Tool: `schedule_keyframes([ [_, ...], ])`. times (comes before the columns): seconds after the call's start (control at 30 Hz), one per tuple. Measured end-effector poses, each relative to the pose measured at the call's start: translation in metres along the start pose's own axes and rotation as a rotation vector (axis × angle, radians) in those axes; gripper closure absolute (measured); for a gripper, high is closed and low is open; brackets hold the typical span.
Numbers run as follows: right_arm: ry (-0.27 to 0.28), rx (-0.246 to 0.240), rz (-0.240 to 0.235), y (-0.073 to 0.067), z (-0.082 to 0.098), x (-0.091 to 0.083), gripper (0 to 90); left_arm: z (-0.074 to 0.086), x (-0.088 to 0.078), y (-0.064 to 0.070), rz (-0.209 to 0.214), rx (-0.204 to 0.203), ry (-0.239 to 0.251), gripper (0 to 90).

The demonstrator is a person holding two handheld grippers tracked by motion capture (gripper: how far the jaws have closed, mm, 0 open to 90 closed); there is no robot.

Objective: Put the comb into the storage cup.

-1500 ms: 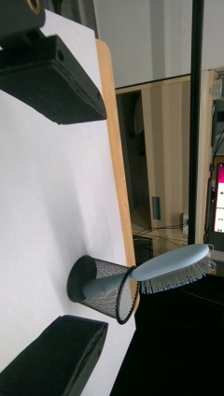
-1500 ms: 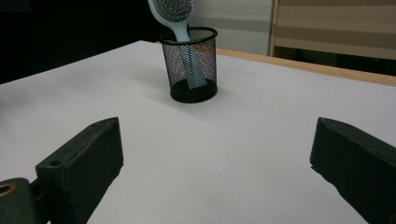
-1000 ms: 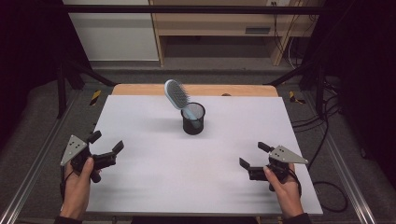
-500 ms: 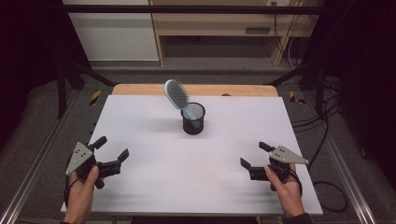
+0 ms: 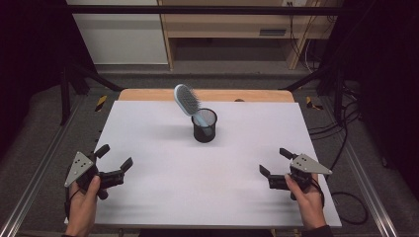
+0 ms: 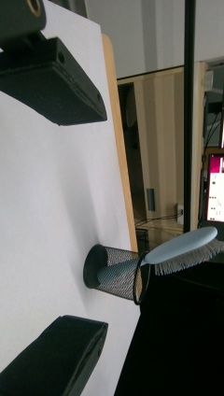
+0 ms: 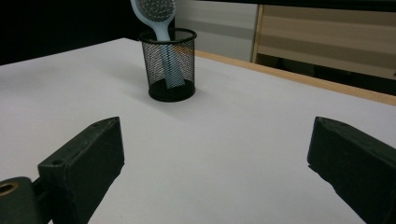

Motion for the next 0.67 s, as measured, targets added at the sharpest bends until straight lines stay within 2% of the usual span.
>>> schedule_keyframes([
  [0.17,0.008,-0.007,0.012,0.008,0.001,-0.005,3.9,0.003,-0.005,0.0,0.0,-0.005,0.009,1.6],
  [0.5,0.023,-0.018,0.012,0.014,0.004,-0.011,3.7,0.003,-0.02,0.013,0.003,-0.01,0.06,1.4],
  [0.57,0.023,-0.014,0.014,0.014,0.004,-0.011,3.7,0.004,-0.02,0.016,-0.002,0.013,0.044,1.4],
  [0.67,0.019,-0.017,0.02,0.014,0.005,-0.01,3.7,0.004,-0.019,0.018,0.002,0.018,0.045,1.3],
])
Point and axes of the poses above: each handheld gripper's, and its own axes: x roughly forward along the jaws, z roughly out of its underside, y roughly to its right, the point moved 4 cm from there along x, roughly forward along the jaws, and after that the axes turned 4 degrees about -z, right-handed, at the moved point
